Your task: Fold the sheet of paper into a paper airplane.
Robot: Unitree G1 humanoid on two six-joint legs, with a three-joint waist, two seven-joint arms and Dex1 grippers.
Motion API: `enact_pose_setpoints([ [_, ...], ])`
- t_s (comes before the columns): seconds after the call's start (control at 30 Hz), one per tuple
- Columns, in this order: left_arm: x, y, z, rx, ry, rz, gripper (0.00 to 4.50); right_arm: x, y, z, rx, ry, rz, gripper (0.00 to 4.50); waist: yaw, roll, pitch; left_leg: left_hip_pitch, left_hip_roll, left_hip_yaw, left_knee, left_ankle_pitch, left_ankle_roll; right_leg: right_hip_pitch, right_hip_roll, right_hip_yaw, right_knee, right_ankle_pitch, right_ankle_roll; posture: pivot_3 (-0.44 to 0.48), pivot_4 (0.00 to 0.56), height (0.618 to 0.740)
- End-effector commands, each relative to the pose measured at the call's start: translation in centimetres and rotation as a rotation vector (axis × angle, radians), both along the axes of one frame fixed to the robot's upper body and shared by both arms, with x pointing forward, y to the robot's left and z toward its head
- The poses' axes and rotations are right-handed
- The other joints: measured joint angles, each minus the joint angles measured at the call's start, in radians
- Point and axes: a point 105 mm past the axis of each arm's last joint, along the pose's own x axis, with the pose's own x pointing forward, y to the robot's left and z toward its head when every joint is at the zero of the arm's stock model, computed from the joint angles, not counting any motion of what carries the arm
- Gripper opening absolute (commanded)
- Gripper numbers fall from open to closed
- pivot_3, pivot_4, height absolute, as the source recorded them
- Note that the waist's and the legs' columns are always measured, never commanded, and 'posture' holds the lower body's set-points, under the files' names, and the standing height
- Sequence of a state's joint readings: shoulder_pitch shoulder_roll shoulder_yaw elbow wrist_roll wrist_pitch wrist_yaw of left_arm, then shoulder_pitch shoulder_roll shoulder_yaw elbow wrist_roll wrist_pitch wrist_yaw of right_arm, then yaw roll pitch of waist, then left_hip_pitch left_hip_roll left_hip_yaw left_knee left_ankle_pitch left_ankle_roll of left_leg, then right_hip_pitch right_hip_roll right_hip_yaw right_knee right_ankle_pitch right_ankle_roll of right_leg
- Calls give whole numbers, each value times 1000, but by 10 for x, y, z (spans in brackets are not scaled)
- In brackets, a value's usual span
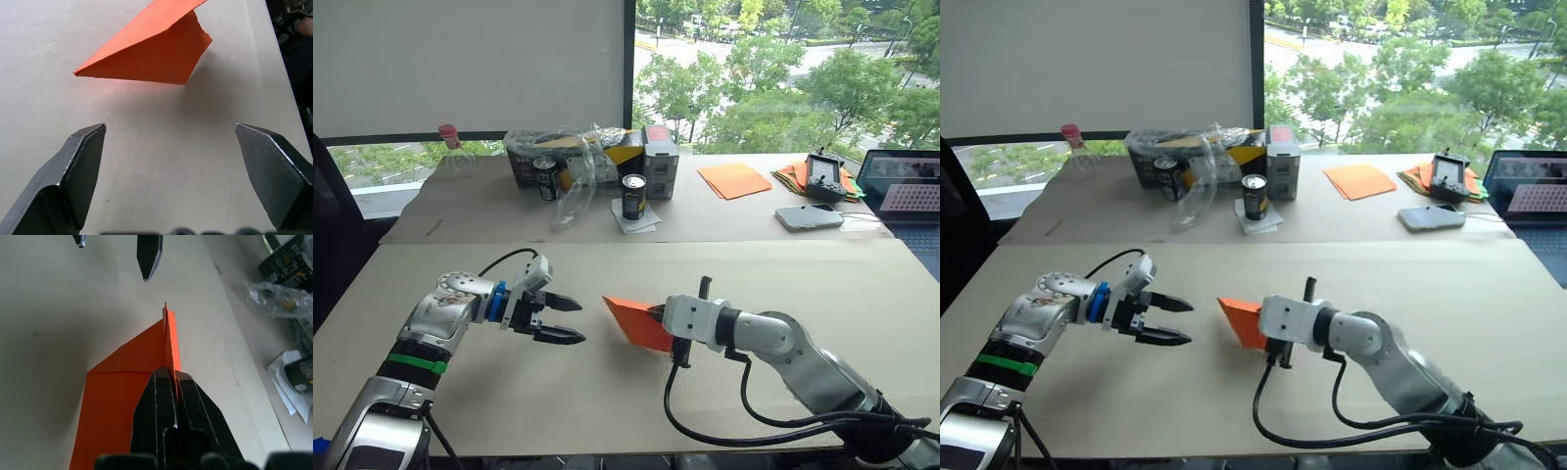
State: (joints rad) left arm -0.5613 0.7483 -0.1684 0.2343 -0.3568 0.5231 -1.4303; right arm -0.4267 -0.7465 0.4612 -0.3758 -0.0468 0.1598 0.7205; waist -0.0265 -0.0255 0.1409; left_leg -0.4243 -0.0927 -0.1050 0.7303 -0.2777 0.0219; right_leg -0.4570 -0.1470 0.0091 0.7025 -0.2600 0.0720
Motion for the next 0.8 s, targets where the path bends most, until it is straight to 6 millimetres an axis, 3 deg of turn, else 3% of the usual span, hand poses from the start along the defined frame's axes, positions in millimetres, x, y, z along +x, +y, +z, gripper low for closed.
enact_pose_setpoints([
  [0.03, -1, 5, 12, -27, -51, 20, 4500, -5, 6, 6, -27, -91, 161, 28, 0, 0, 0, 0, 0, 0, 0, 0, 0, 0, 0, 0, 0, 0, 0, 0, 150, 670],
  [0.13, 6, 11, 12, -27, -113, 105, 4500, -2, 5, -10, -95, -95, 272, 28, -2, -1, 0, 0, 0, 0, 0, 0, 0, 0, 0, 0, 0, 0, 0, 0, 150, 670],
  [0.43, 9, 9, 9, -31, -166, 148, 4500, 12, 6, -11, -28, -97, 268, 28, 0, -1, 0, 0, 0, 0, 1, 0, -1, -1, 0, 1, 2, 0, 0, 0, 150, 670],
  [0.47, 9, 8, 9, -33, -170, 145, 4500, 11, 5, -10, -17, -85, 260, 635, 1, -1, 0, 0, 0, 0, 1, 0, -1, -1, 0, 1, 3, 0, 0, 0, 150, 670],
  [0.57, 14, 4, 9, -21, -200, 151, 4500, 4, 4, -4, 12, -45, 265, 1586, 7, -1, 0, 0, 0, 0, 2, 0, -1, -1, 0, 1, 3, 0, 0, 0, 150, 670],
  [0.73, 27, -6, 13, -27, -263, 160, 4500, -11, -2, 40, 82, -10, 249, 3314, 14, -1, 1, -2, 0, 0, 6, 0, -1, -2, 0, 1, 7, 0, 0, 0, 150, 670],
  [0.8, 30, -10, 15, -37, -288, 153, 4500, -18, -8, 51, 115, 54, 218, 3314, 14, -1, 1, -2, 0, 0, 7, 0, 0, -2, 0, 1, 7, 0, 0, 0, 150, 670],
])
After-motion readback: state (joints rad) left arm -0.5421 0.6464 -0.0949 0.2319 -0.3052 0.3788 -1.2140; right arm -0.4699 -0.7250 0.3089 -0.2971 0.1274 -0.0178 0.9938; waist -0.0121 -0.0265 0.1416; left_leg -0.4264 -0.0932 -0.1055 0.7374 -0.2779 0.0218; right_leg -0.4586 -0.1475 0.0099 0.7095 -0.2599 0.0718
